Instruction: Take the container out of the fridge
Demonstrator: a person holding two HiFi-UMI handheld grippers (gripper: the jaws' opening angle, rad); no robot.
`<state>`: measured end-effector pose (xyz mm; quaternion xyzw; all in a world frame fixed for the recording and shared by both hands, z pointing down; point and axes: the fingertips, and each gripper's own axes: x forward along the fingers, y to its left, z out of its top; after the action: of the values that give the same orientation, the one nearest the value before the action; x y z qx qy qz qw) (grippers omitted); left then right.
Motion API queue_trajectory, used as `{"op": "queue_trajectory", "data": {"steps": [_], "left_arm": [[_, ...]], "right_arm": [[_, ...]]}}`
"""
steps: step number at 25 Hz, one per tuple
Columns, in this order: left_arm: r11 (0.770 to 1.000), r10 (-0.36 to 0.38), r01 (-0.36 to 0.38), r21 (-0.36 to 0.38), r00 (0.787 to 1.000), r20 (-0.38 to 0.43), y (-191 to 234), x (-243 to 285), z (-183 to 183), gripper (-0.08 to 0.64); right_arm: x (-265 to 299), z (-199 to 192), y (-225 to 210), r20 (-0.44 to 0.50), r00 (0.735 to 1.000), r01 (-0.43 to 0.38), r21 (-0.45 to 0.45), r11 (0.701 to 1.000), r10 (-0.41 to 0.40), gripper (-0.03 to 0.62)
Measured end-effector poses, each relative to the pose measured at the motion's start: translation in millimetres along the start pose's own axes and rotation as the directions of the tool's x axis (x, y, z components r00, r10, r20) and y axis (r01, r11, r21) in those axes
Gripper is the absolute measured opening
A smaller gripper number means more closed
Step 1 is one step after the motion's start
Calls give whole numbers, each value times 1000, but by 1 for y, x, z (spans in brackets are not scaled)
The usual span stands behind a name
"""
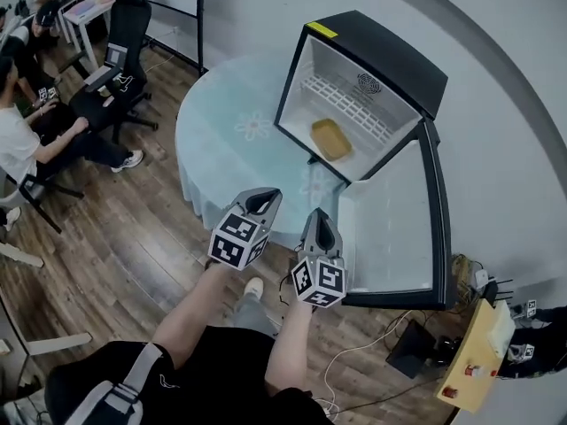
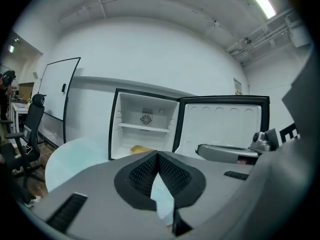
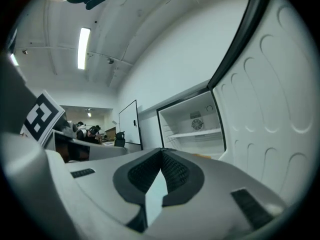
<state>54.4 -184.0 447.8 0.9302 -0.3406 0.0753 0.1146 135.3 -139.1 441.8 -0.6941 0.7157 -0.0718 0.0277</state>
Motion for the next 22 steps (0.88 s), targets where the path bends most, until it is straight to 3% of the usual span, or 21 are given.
{"op": "queue_trajectory", "data": {"steps": [5, 9, 18, 22], "left_arm": [[1000, -13, 13, -6, 1000, 22, -2, 68, 38, -6], [1000, 0, 0, -8, 1000, 23, 5, 107, 51, -6], [996, 55, -56, -63, 998, -21, 33, 147, 46, -6], [997, 51, -53, -47, 998, -44, 35, 164, 46, -6]], "right_arm": [[48, 40, -38, 18, 1000, -15, -50, 999, 16, 3], [85, 47, -57, -2, 999, -49, -75, 996, 49, 3], [127, 42, -86, -37, 996, -81, -68, 994, 79, 3], [137, 46, -105, -31, 998, -51, -41, 998, 49, 3]]}}
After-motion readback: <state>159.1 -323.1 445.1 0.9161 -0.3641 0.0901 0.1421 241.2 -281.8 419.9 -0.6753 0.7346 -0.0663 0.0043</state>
